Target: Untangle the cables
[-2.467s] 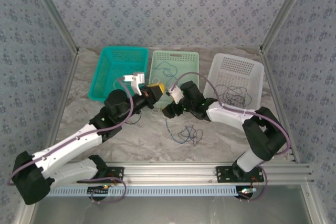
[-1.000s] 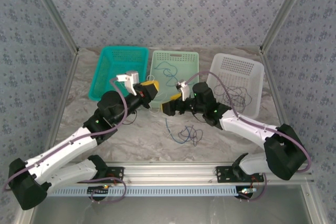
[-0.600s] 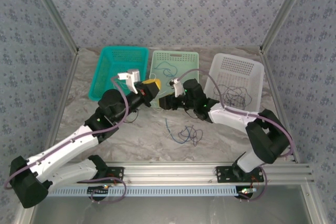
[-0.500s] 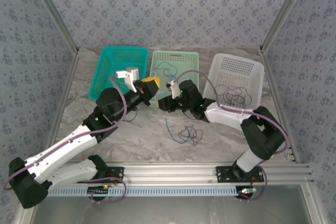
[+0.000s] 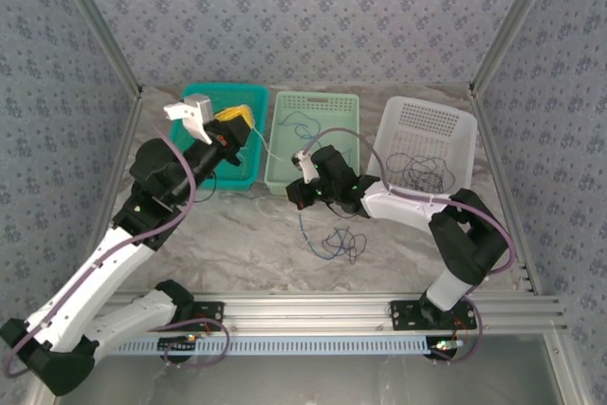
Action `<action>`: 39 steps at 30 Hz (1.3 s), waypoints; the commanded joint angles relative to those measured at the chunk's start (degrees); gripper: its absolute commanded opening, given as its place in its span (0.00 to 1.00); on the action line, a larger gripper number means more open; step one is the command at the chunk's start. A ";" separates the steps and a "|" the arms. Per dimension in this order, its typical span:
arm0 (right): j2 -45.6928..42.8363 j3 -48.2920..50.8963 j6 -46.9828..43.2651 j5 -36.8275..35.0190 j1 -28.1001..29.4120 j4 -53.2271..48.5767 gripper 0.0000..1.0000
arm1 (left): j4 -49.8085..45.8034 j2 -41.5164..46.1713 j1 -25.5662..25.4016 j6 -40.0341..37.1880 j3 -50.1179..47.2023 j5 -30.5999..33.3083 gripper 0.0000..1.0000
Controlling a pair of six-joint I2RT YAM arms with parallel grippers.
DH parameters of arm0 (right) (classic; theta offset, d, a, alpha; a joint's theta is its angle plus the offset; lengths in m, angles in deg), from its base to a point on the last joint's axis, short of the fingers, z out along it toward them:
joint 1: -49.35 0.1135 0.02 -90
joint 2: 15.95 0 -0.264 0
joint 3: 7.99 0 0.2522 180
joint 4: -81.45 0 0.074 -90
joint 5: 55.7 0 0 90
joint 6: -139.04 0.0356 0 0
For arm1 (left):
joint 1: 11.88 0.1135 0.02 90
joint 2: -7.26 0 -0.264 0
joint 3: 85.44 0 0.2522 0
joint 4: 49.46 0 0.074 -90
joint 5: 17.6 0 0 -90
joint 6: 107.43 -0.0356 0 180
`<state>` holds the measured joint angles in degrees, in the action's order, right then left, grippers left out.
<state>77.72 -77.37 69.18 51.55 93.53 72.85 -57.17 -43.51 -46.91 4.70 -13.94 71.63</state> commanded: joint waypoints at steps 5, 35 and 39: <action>1.46 -8.16 -2.68 0.30 0.57 -4.58 0.01 | -2.98 -0.82 8.28 -2.22 4.78 -3.52 0.13; 49.18 -82.03 4.62 5.40 -0.79 -29.08 0.34 | -2.61 -11.69 29.65 2.99 -1.01 -6.02 0.47; 52.46 -86.50 5.46 8.05 -1.49 -31.37 0.72 | -3.41 -9.72 29.53 4.27 -5.60 -5.84 0.64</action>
<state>129.13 -160.84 73.51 57.08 92.74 46.43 -60.15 -55.24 -17.60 7.63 -17.15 64.76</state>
